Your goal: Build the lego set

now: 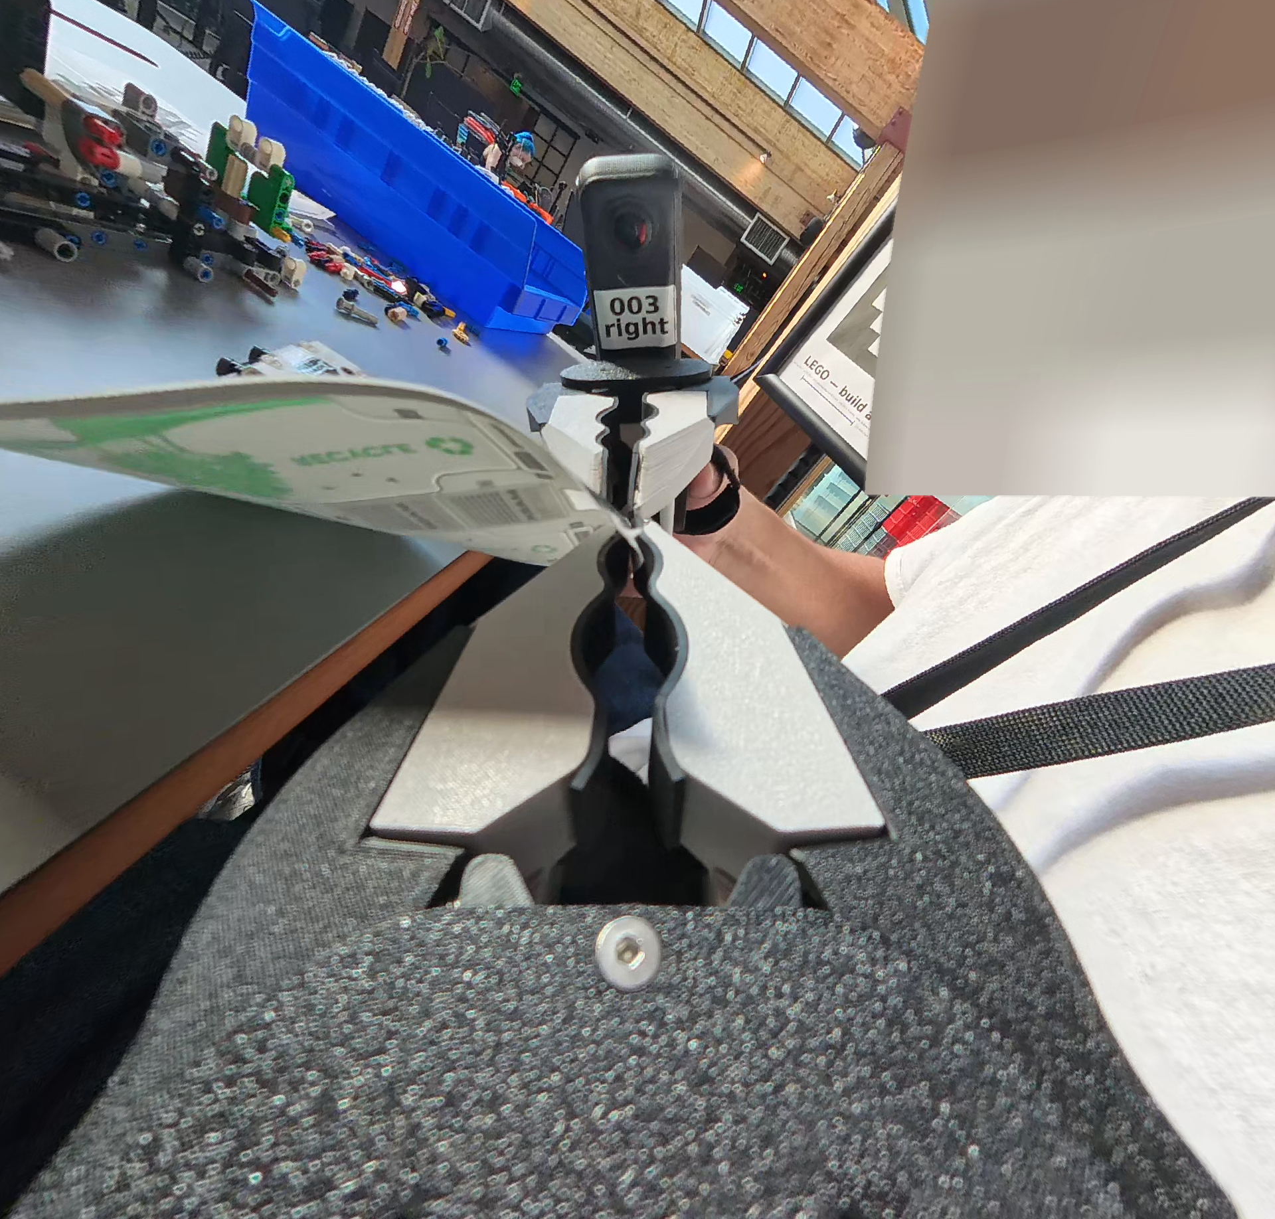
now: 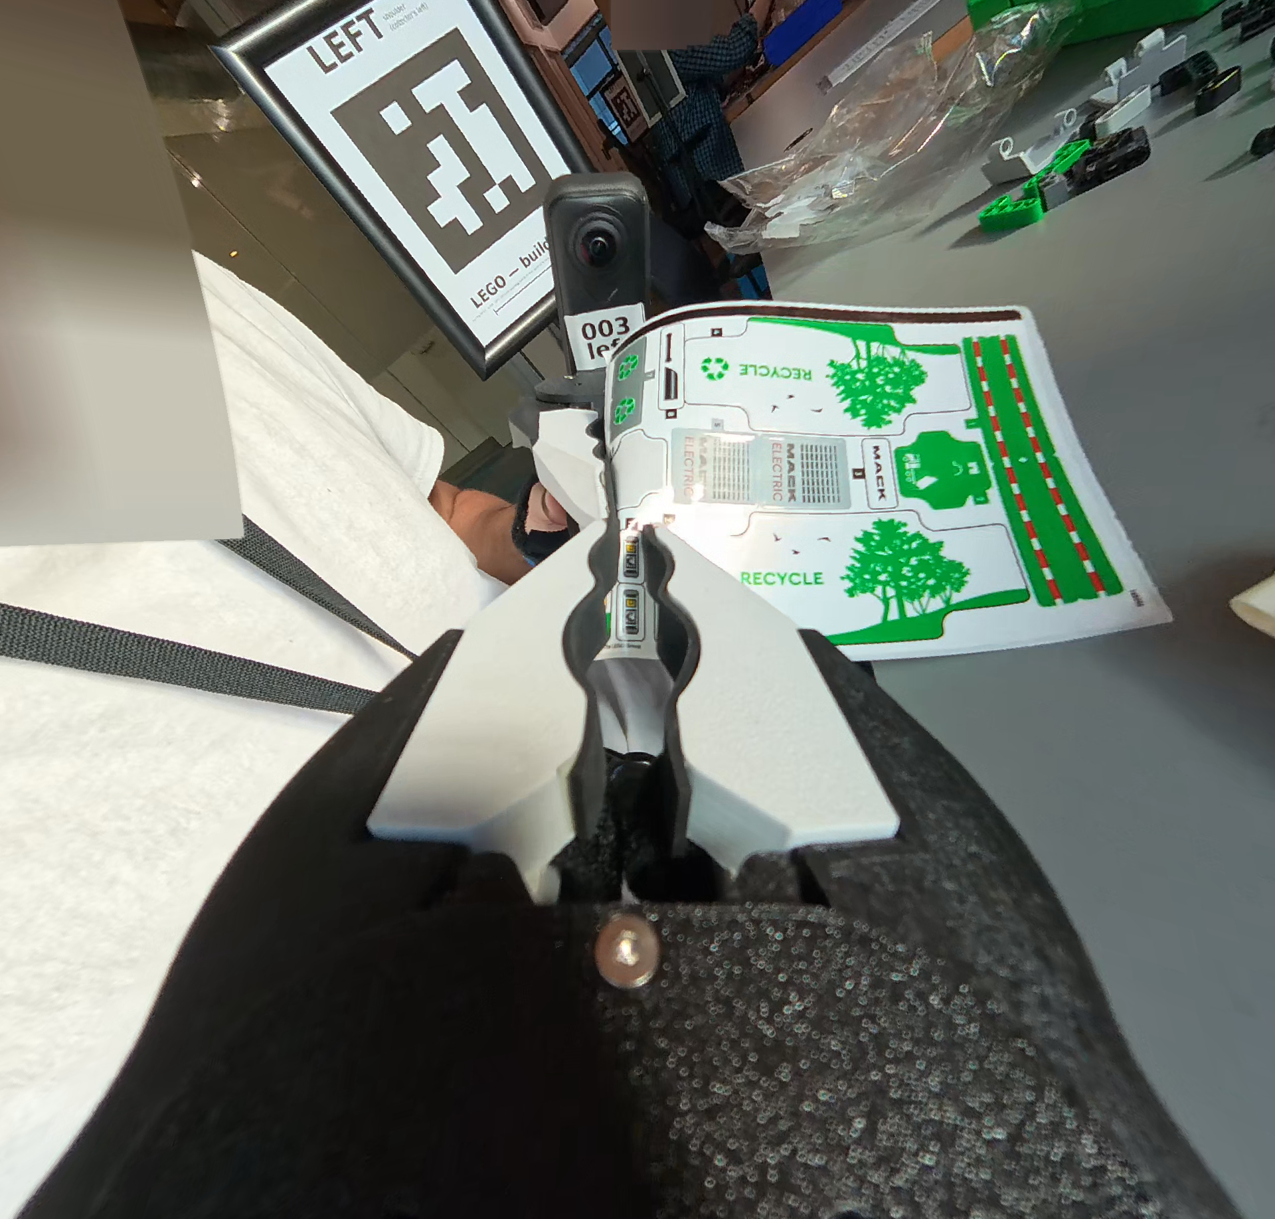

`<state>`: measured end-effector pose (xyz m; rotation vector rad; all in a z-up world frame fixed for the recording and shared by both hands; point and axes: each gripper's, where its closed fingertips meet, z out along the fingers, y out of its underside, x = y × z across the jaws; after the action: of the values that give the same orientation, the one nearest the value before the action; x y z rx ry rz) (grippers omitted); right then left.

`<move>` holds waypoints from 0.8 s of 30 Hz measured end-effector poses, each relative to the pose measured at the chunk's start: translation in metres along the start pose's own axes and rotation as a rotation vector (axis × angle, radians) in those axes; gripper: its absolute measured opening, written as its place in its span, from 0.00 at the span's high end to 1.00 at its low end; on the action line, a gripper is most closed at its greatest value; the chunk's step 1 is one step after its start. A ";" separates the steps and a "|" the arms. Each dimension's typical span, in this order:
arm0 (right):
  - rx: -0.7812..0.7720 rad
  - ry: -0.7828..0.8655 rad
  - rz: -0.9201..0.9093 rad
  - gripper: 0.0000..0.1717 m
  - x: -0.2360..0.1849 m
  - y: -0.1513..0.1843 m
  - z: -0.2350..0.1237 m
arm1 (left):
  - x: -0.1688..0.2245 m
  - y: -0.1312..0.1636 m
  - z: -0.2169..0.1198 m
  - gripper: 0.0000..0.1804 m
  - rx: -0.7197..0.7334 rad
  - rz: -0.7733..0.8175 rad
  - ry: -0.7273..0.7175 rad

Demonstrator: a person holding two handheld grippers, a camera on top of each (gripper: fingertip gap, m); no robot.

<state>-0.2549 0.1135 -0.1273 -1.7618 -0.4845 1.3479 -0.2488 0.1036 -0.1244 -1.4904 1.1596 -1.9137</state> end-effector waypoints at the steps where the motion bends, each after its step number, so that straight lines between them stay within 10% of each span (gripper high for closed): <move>1: 0.002 -0.003 0.002 0.98 0.000 0.001 0.000 | 0.000 0.000 0.000 1.00 -0.002 0.001 -0.002; 24: 0.028 0.011 0.015 1.00 0.004 -0.004 -0.005 | -0.004 -0.001 -0.002 1.00 0.008 -0.017 -0.010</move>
<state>-0.2482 0.1164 -0.1264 -1.7524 -0.4443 1.3485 -0.2496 0.1074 -0.1261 -1.5089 1.1369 -1.9177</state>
